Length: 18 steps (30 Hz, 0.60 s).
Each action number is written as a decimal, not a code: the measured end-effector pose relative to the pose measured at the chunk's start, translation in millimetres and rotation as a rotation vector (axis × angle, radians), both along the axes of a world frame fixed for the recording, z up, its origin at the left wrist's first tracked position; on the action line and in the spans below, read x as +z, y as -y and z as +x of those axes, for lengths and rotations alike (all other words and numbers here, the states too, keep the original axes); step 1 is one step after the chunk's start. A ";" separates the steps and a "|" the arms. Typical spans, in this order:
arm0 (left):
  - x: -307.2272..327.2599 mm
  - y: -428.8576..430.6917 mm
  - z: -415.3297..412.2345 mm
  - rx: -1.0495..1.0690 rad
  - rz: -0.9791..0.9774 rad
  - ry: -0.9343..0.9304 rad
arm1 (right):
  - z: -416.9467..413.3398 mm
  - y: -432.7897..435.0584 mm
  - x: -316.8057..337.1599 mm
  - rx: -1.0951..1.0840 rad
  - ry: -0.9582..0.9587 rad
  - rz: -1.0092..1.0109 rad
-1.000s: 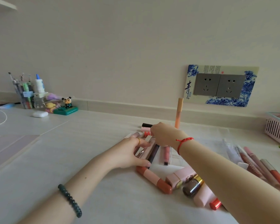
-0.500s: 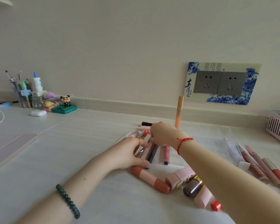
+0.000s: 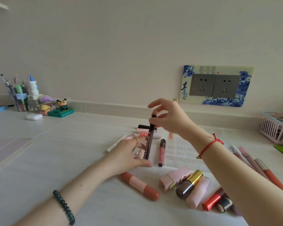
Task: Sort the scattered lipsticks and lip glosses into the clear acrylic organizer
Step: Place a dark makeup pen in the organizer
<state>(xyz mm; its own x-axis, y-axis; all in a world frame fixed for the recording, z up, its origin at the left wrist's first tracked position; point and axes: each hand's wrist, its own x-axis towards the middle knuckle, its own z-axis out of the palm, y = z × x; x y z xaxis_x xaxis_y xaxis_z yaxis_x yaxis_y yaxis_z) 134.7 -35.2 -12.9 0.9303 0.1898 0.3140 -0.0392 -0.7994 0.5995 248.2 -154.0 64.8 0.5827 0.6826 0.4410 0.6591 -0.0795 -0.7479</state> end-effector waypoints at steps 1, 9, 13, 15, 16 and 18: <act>1.2 3.3 1.3 -0.011 -0.104 0.044 | -2.3 5.3 3.1 0.021 -0.002 0.039; 32.4 29.0 30.7 -0.022 -0.488 0.279 | -4.4 42.0 29.7 0.079 -0.026 0.364; 54.5 45.6 56.0 -0.043 -0.505 0.338 | 9.6 54.8 36.2 0.052 -0.088 0.342; 60.6 52.4 69.2 -0.042 -0.499 0.361 | 18.2 61.0 35.8 -0.010 -0.047 0.296; 61.5 55.3 75.4 -0.036 -0.496 0.370 | 22.1 63.6 35.2 -0.037 -0.027 0.287; 59.8 60.2 86.0 -0.015 -0.502 0.385 | 29.6 67.4 33.2 -0.070 -0.007 0.288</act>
